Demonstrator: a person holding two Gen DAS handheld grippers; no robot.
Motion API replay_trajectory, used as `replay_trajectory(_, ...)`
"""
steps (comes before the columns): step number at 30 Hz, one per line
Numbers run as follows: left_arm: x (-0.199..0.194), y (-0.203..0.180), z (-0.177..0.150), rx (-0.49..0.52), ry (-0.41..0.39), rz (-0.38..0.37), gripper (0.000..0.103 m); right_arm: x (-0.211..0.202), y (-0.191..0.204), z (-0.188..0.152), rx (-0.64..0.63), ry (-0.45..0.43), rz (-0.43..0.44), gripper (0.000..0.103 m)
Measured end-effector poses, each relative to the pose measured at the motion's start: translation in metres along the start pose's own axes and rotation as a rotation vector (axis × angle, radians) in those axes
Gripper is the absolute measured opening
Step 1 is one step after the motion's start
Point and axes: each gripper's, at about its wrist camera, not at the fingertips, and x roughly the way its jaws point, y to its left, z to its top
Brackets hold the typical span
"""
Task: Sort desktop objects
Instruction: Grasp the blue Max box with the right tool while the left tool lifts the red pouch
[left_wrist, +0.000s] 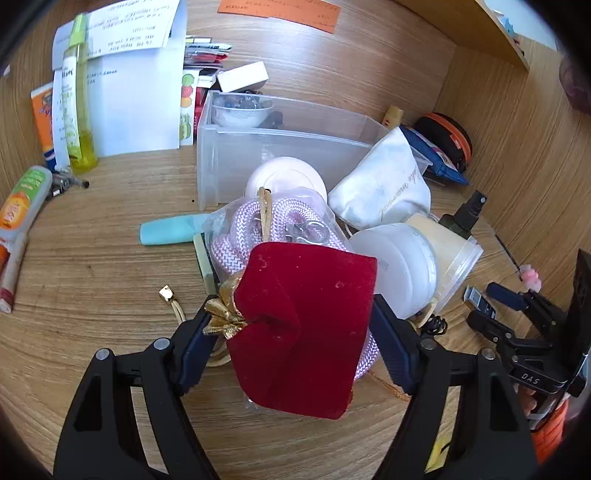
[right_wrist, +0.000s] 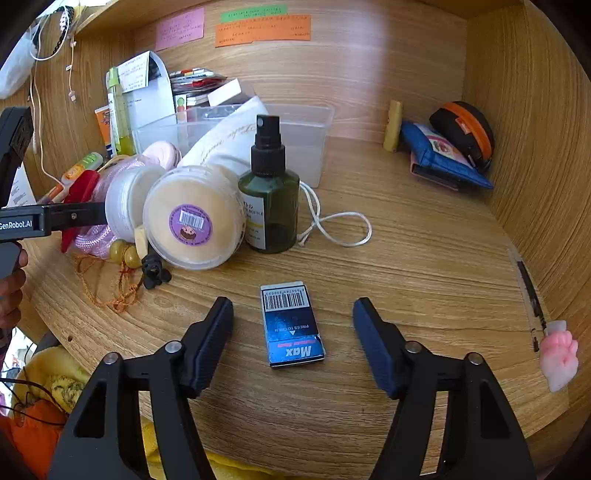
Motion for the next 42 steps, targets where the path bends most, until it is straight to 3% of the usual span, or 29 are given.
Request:
replay_trajectory(4, -0.001, 0.003, -0.001, -0.013, -0.005, -0.003, 0.075, -0.001, -0.001, 0.000, -0.007, -0.001, 0.019, 0.052)
replay_trajectory(6, -0.001, 0.004, -0.002, -0.012, -0.004, -0.008, 0.067, -0.002, 0.000, -0.001, -0.014, -0.002, 0.028, 0.046)
replay_trajectory(13, -0.007, -0.002, -0.001, 0.020, -0.027, 0.005, 0.054, -0.001, 0.002, 0.000, -0.022, -0.003, 0.041, 0.025)
replay_trajectory(23, -0.017, 0.001, 0.000, 0.040, -0.054, 0.021, 0.034, -0.012, 0.000, 0.007, -0.002, -0.052, 0.052, 0.025)
replay_trajectory(32, -0.049, 0.000, 0.009, 0.062, -0.143, 0.043, 0.033, -0.032, -0.001, 0.027, -0.001, -0.127, 0.075, 0.025)
replay_trajectory(42, -0.064, 0.000, 0.024, 0.061, -0.187, 0.045, 0.033, -0.048, -0.001, 0.059, -0.027, -0.203, 0.108, 0.025)
